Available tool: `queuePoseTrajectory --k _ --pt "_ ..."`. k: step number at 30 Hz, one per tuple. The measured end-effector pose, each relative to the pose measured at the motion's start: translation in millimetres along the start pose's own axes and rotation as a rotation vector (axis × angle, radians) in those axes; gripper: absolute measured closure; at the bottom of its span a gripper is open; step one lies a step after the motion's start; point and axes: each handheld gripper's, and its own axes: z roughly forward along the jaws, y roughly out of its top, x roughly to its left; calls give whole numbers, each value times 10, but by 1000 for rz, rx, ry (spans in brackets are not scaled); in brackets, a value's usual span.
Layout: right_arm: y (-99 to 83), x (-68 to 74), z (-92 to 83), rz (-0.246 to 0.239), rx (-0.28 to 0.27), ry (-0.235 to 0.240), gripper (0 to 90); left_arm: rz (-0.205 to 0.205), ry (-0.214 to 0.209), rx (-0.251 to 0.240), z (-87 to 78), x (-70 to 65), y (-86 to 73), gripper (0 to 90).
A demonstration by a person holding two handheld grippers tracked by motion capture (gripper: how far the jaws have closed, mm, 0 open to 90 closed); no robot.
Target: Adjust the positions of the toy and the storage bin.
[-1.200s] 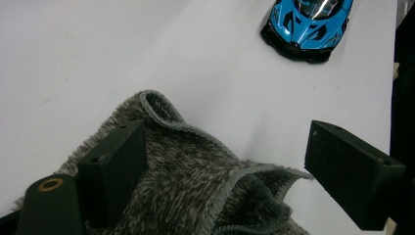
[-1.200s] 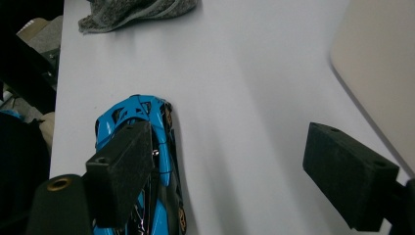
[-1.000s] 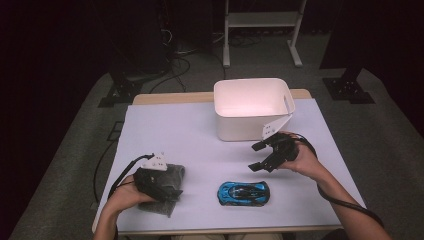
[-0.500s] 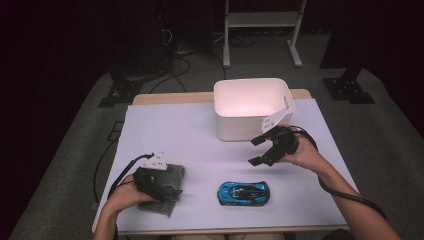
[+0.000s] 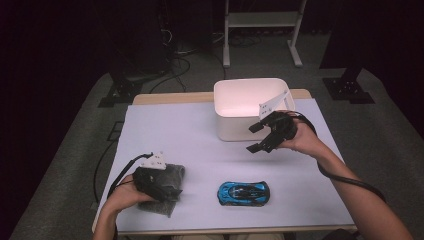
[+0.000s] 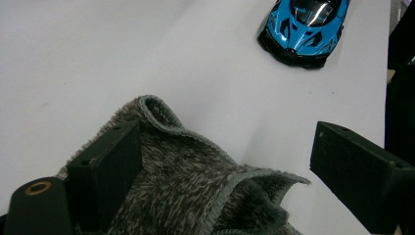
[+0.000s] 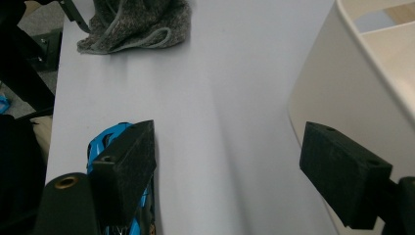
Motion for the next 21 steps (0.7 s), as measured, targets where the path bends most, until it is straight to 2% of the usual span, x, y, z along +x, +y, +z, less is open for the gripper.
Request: queuePoseTrajectory --k 6,14,21 --pt "146 -87 -92 -20 8 -24 212 -4 0 -6 -12 16 -10 111" --pt "299 -273 -133 -44 33 -59 218 -7 1 -11 -32 25 -15 109" --pt "329 -451 -87 -16 56 -55 241 -21 0 -10 -40 27 -45 109"
